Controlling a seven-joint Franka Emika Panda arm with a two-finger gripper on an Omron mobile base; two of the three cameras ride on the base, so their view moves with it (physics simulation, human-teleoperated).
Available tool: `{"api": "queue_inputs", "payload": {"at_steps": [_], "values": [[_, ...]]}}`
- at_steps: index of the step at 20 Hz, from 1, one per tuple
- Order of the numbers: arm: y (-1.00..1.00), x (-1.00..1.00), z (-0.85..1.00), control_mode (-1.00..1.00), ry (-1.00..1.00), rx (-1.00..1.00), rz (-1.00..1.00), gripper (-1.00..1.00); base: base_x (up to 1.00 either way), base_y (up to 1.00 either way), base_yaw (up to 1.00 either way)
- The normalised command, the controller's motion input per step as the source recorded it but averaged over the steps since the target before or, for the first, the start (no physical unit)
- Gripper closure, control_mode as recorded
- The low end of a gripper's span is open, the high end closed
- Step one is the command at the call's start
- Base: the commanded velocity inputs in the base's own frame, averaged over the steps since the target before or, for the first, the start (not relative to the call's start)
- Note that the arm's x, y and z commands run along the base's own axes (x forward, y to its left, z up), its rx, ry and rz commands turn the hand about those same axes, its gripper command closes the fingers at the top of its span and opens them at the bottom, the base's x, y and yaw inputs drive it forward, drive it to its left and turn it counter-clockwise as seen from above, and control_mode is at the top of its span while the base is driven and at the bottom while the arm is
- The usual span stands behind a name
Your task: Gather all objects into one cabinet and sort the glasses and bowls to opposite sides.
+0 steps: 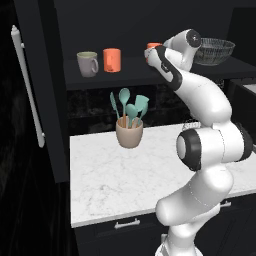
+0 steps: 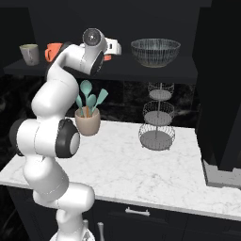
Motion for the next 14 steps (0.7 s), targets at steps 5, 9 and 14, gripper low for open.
{"api": "queue_inputs", "payload": {"at_steps": [5, 9, 14], "values": [[0.00, 0.00, 0.00, -1.00, 0.00, 0.00, 0.00, -1.00, 0.00, 0.00, 0.00], [0.00, 0.00, 0.00, -1.00, 0.00, 0.00, 0.00, -1.00, 0.00, 0.00, 0.00], [0.00, 0.00, 0.00, -1.00, 0.00, 0.00, 0.00, 1.00, 0.00, 0.00, 0.00]]}}
